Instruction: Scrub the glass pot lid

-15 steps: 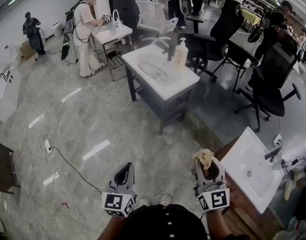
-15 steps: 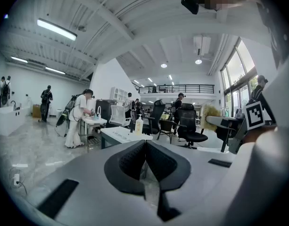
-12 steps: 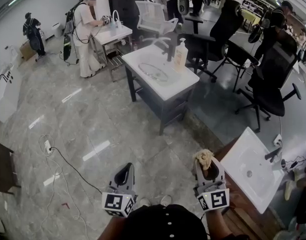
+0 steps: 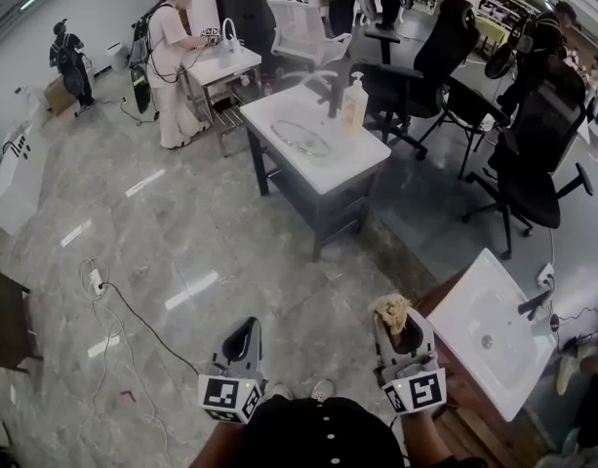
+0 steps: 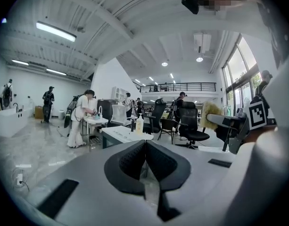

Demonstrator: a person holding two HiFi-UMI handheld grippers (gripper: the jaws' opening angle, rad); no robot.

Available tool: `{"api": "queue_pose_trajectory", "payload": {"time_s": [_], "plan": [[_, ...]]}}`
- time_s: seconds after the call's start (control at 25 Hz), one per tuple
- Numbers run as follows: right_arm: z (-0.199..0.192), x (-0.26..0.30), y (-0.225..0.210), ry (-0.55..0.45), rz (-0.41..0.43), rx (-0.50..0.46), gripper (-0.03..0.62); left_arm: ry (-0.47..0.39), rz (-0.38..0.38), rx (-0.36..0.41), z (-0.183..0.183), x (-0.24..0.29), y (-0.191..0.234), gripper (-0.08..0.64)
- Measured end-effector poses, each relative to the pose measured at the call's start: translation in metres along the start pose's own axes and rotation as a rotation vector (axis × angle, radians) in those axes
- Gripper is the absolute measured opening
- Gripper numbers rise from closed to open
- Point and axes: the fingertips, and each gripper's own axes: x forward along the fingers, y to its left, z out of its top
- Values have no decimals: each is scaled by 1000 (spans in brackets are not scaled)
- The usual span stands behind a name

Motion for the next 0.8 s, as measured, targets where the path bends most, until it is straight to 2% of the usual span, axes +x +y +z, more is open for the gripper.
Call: {"api": "queue_pose_trajectory", "payload": {"time_s": [0.4,0.64,0.8], "plan": [[-17,-4,-22,26,7,27,149,2,46,-16,-8,3,-20,26],[-26,4,-25,50,22,39,150,39,71,-34,-21,5,-12,26],[-30,15,-34,49,16,34,150,21,76,-40,-16,20,-2,26]]}}
